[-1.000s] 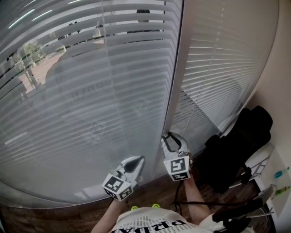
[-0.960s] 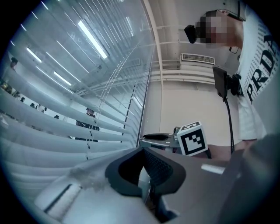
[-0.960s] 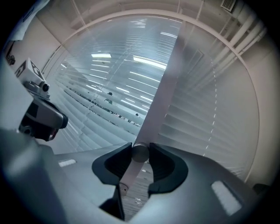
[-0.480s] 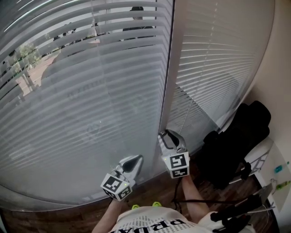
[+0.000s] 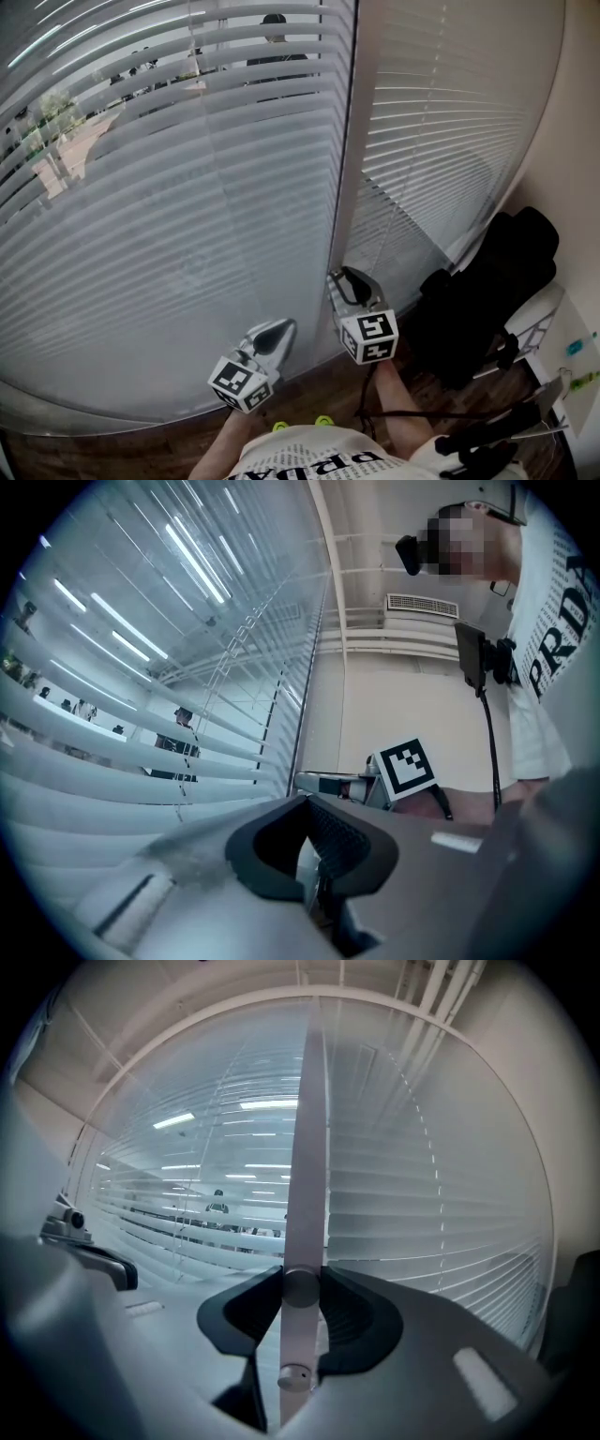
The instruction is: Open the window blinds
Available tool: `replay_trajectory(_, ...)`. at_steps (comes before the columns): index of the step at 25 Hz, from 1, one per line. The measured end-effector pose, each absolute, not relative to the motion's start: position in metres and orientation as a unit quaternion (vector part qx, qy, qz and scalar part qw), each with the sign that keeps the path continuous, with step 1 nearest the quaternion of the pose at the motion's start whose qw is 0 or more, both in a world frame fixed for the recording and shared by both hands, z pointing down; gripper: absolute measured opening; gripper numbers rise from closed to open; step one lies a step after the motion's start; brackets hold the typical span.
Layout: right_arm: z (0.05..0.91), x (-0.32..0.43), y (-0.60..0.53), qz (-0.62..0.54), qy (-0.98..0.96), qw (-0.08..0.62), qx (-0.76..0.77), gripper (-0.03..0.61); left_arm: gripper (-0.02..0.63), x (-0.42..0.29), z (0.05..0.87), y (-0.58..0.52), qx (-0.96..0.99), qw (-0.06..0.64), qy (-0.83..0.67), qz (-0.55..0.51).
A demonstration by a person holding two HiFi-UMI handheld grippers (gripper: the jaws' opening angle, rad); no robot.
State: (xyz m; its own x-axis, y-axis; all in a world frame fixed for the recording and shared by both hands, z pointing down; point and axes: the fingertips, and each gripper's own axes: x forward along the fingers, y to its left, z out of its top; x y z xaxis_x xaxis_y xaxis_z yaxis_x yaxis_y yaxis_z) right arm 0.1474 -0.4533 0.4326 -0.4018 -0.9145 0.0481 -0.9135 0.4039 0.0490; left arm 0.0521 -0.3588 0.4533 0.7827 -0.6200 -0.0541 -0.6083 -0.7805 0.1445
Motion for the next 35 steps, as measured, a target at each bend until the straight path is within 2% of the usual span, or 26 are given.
replay_trajectory(21, 0.434, 0.151, -0.455, 0.129, -0.841, -0.082, 0.520, 0.133, -0.008, 0.057, 0.450, -0.359, 0.945, 0.055, -0.320, -0.049)
replay_trajectory(23, 0.434, 0.150, -0.454, 0.097, -0.843, -0.059, 0.526, 0.135, -0.008, 0.056, 0.450, -0.359, 0.944, 0.055, -0.320, -0.049)
replay_trajectory(35, 0.425, 0.133, -0.442, -0.252, -0.787, 0.226, 0.516, 0.163, -0.008, 0.052, 0.449, -0.364, 0.941, 0.053, -0.329, -0.053)
